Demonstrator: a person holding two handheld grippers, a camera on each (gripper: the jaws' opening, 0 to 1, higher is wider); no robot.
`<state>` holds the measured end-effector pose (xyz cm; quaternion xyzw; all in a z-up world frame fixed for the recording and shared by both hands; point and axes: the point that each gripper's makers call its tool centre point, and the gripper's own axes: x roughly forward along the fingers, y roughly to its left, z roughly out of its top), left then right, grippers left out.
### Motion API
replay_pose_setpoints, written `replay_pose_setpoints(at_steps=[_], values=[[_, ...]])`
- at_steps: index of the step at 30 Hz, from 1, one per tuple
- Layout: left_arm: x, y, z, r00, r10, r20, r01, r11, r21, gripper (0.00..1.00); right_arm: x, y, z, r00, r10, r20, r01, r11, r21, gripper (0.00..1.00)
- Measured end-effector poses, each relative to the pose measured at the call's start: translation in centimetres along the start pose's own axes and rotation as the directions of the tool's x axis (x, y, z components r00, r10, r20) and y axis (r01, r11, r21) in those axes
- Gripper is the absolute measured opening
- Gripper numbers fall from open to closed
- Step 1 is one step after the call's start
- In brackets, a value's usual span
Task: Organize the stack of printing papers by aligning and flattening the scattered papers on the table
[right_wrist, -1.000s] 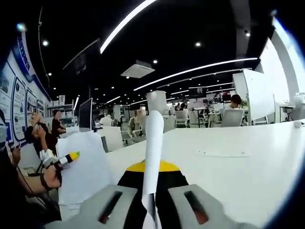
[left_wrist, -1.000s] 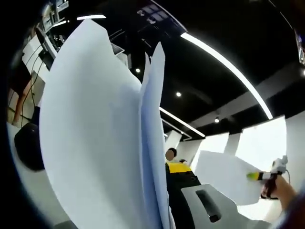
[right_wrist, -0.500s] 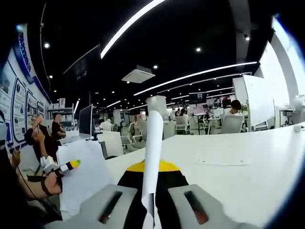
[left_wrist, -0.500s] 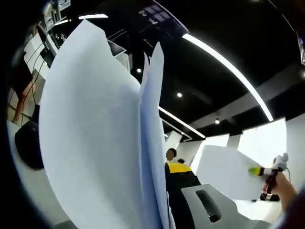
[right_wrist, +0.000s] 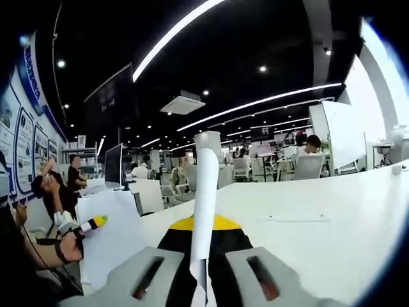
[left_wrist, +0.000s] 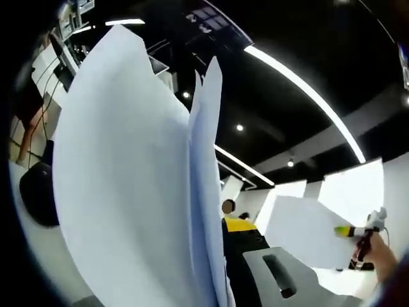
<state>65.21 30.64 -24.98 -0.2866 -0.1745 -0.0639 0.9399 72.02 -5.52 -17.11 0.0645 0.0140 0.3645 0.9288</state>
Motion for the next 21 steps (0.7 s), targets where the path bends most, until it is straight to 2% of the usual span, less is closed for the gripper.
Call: replay_pose_setpoints(at_steps=[15, 21], values=[[0.1, -0.3, -0.1, 1.000, -0.014, -0.003, 0.014, 1.000, -0.002, 0.08, 0.2, 0.2, 0.5, 1.000, 0.007, 0.009, -0.006, 1.000, -0.007, 0.00], [0.2, -0.3, -0.1, 1.000, -0.019, -0.008, 0.019, 1.000, -0.006, 0.09, 0.2, 0.3, 1.3, 1.000, 0.009, 0.016, -0.008, 1.000, -0.018, 0.00]])
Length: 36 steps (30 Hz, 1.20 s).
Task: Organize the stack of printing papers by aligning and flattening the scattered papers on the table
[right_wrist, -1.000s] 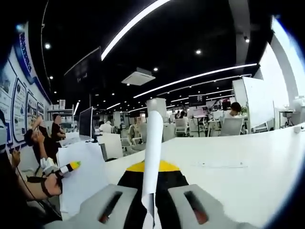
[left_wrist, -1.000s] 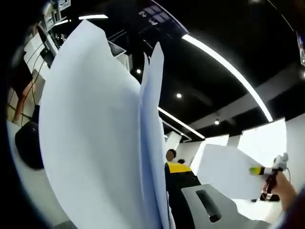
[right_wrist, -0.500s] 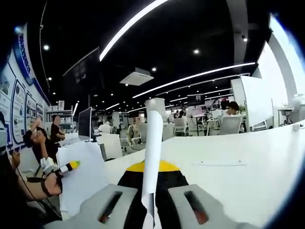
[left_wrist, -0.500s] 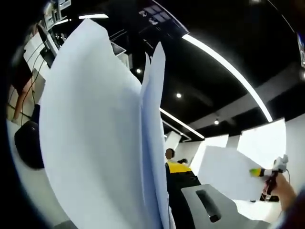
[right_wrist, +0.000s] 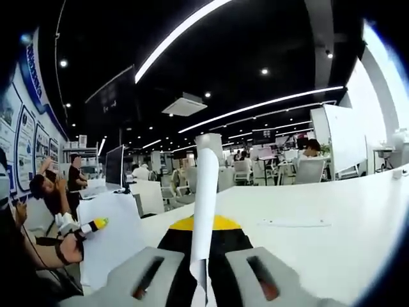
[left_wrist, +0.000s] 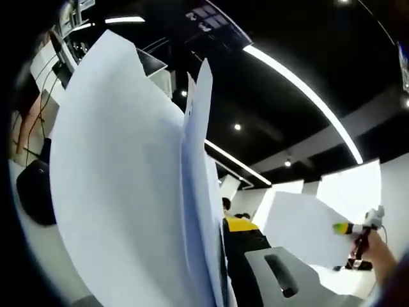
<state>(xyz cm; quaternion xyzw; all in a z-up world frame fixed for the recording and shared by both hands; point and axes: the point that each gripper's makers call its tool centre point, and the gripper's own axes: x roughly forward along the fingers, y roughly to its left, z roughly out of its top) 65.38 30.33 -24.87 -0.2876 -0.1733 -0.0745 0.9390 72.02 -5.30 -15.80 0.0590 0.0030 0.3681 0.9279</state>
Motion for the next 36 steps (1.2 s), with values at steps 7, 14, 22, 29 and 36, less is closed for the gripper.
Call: replay_pose_setpoints(at_steps=[7, 14, 22, 29, 36], values=[[0.0, -0.2, 0.0, 1.000, -0.010, 0.000, 0.010, 1.000, -0.005, 0.12, 0.2, 0.6, 0.5, 1.000, 0.014, 0.013, -0.014, 1.000, 0.002, 0.00], [0.0, -0.1, -0.1, 1.000, -0.008, -0.007, 0.008, 1.000, -0.001, 0.14, 0.3, 0.9, 1.0, 1.000, 0.022, 0.022, -0.022, 1.000, -0.003, 0.00], [0.0, -0.2, -0.2, 1.000, -0.011, -0.011, 0.011, 1.000, 0.008, 0.15, 0.7, 2.1, 2.0, 0.998, 0.048, 0.043, -0.048, 0.999, -0.010, 0.00], [0.0, -0.2, -0.2, 1.000, -0.012, -0.012, 0.012, 1.000, 0.012, 0.16, 1.4, 3.1, 2.0, 0.996, 0.075, 0.047, -0.075, 0.997, -0.004, 0.00], [0.0, -0.3, -0.2, 1.000, -0.013, -0.015, 0.013, 1.000, 0.019, 0.17, 2.1, 4.8, 2.9, 0.990, 0.121, 0.065, -0.121, 0.993, -0.004, 0.00]])
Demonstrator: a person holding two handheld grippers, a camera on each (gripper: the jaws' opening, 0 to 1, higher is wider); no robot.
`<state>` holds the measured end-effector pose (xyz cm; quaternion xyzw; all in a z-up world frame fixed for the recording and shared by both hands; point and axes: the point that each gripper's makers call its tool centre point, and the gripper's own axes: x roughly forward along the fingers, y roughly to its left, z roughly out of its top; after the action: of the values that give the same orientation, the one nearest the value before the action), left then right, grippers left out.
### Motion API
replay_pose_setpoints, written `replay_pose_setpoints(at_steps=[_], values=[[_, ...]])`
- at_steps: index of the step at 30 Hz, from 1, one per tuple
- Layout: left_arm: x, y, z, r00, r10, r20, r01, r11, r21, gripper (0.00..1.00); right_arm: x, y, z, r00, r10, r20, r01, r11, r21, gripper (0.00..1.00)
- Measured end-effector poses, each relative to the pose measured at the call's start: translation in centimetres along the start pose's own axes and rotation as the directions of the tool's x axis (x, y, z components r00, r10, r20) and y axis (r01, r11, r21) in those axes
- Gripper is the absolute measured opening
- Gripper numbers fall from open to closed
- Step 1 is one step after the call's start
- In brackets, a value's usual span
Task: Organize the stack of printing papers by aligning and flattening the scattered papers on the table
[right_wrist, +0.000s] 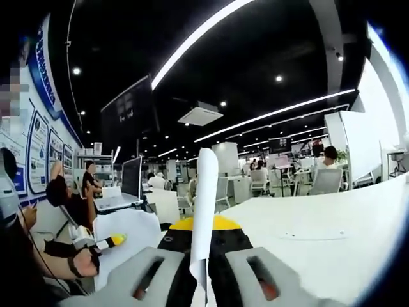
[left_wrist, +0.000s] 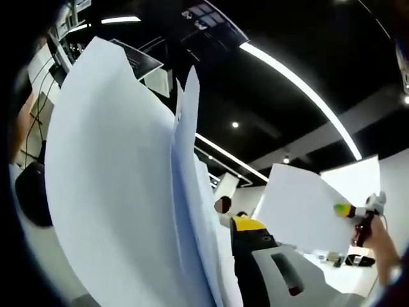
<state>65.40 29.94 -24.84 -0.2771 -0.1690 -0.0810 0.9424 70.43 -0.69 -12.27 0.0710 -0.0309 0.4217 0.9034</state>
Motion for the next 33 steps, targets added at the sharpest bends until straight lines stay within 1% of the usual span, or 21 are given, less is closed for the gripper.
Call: replay_pose_setpoints(at_steps=[10, 14, 19, 23, 27, 33], values=[[0.0, 0.0, 0.0, 1.000, -0.004, -0.001, 0.004, 1.000, 0.000, 0.18, 1.5, 2.5, 0.4, 0.998, 0.066, 0.003, -0.066, 0.998, 0.001, 0.00], [0.0, 0.0, 0.0, 1.000, -0.006, -0.002, 0.006, 1.000, -0.002, 0.18, 2.1, 4.0, 0.9, 0.993, 0.114, 0.018, -0.114, 0.993, 0.019, 0.00], [0.0, -0.1, 0.0, 1.000, -0.008, -0.003, 0.008, 1.000, -0.002, 0.18, 2.7, 5.6, 1.0, 0.988, 0.152, 0.018, -0.153, 0.988, 0.017, 0.00], [0.0, -0.1, 0.0, 1.000, -0.009, -0.002, 0.009, 1.000, -0.003, 0.18, 2.9, 5.9, 0.8, 0.986, 0.165, 0.008, -0.165, 0.986, 0.013, 0.00], [0.0, -0.1, 0.0, 1.000, -0.011, 0.000, 0.010, 1.000, -0.003, 0.18, 2.9, 6.3, 0.9, 0.984, 0.179, 0.012, -0.179, 0.984, 0.023, 0.00], [0.1, -0.1, 0.0, 1.000, -0.009, -0.002, 0.009, 1.000, 0.000, 0.18, 3.1, 7.7, 1.1, 0.974, 0.225, 0.025, -0.226, 0.973, 0.051, 0.00]])
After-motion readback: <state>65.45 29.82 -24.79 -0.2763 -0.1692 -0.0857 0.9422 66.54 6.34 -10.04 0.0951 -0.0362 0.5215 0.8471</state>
